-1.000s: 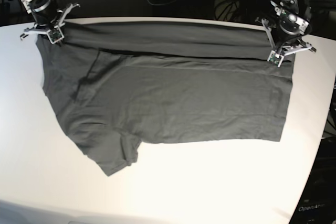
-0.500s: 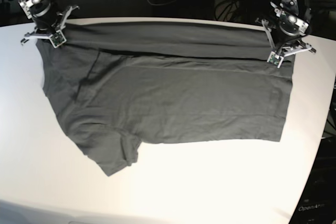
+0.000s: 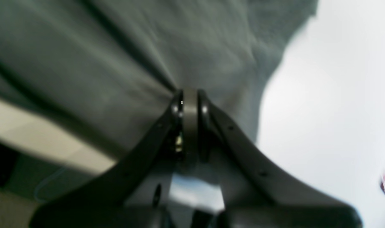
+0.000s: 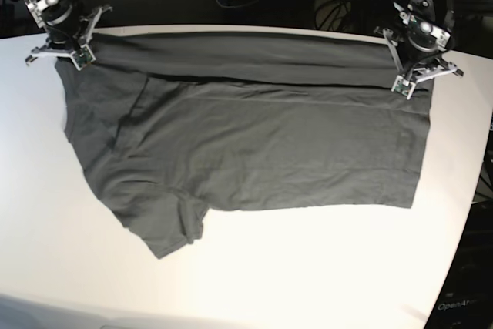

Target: Fold the T-shirt properly

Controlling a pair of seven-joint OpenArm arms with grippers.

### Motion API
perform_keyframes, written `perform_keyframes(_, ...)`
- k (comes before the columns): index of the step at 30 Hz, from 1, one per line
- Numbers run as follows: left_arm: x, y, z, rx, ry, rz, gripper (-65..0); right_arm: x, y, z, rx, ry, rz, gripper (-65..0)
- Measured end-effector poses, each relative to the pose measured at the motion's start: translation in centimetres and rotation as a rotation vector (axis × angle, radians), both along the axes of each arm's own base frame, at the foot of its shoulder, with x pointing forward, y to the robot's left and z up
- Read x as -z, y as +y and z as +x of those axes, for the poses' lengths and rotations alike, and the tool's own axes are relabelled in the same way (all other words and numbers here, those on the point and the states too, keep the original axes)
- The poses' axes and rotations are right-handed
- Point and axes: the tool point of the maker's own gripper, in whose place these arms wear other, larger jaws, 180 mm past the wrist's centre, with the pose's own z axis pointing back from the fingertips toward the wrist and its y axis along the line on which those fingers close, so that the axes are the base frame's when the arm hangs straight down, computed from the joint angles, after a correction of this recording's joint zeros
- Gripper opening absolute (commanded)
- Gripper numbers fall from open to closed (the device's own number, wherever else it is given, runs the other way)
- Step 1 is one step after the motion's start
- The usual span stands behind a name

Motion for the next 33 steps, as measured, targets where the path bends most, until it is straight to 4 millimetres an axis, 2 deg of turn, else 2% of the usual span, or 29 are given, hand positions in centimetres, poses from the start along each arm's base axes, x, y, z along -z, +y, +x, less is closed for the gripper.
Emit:
perform_keyframes(4, 0.0, 0.0, 0.0, 0.000, 0.000, 0.000, -56.7, -1.0, 0.1, 0.8, -0.008, -0.037, -0.005, -64.7)
perform_keyframes(10, 0.0, 0.0, 0.1, -0.002, 0.000, 0.002, -56.7, -1.2, -1.4, 0.2, 0.029, -0.023, -0.033, -64.7)
perform_keyframes(14, -0.1, 0.2, 0.2, -0.003, 0.012, 0.009, -56.7, -1.2, -1.3, 0.3, 0.027, -0.025, -0.030, -64.3)
perform_keyframes(21, -0.1, 0.2, 0.2, -0.004, 0.011, 0.009, -56.7, -1.6, -2.3, 0.1, 0.051, -0.035, -0.045, -64.1)
perform_keyframes(24, -0.1, 0.1, 0.2, -0.004, 0.011, 0.008, -56.7, -3.1, -2.7, 0.7, 0.052, -0.069, -0.072, -63.8)
perform_keyframes(27, -0.1, 0.2, 0.3, -0.003, 0.011, 0.010, -56.7, -5.1, -3.2, 1.7, 0.053, -0.127, -0.099, -59.2)
perform_keyframes(31, -0.1, 0.1, 0.3, -0.004, 0.009, 0.009, -56.7, -3.7, -1.8, -0.2, 0.040, -0.036, -0.011, -49.9)
perform_keyframes(33, -0.1, 0.1, 0.3, -0.005, 0.012, 0.010, -56.7, -3.8, -2.0, -0.2, 0.106, -0.061, 0.004, -47.6)
